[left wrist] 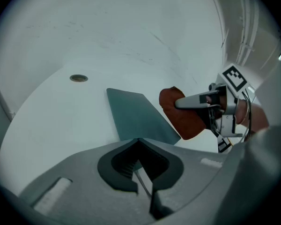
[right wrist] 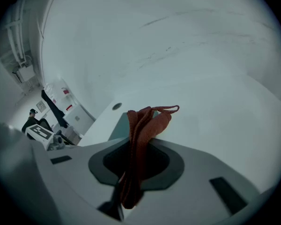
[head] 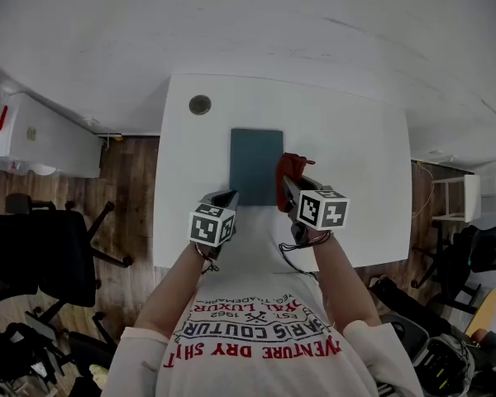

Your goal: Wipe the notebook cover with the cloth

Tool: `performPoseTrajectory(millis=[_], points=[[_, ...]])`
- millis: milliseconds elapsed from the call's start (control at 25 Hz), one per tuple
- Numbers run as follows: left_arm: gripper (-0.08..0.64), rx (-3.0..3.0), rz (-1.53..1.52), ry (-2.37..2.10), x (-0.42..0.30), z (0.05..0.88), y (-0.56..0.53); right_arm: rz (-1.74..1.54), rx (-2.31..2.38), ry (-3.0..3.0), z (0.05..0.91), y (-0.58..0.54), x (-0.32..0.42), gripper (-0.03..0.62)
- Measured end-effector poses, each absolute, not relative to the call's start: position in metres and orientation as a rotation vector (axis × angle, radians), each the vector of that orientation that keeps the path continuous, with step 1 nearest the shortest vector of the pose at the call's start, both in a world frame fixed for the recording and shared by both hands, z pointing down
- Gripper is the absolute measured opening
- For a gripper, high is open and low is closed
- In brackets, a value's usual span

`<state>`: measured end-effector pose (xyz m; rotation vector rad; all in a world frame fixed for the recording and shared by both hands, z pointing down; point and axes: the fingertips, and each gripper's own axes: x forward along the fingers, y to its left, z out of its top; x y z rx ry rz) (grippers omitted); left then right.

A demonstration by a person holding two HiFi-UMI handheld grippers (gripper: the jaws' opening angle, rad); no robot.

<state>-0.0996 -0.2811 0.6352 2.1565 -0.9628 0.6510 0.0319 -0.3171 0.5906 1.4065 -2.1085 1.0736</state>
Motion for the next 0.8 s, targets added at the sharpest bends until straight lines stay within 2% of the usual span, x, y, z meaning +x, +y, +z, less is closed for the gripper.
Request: performPoseTrajectory(millis=[440, 800], points=[[0.009, 2.161, 0.683, -0.885, -0.099, 0.636, -0.257, 1.098, 1.018, -2.192, 0.601, -0.281, -0.085, 0.076], [0.009, 2.154, 0.661, -0.838, -0.1, 0.638, -0.258, 0.996, 0.984, -2.104, 0.636, -0.289, -0.084, 0.079]])
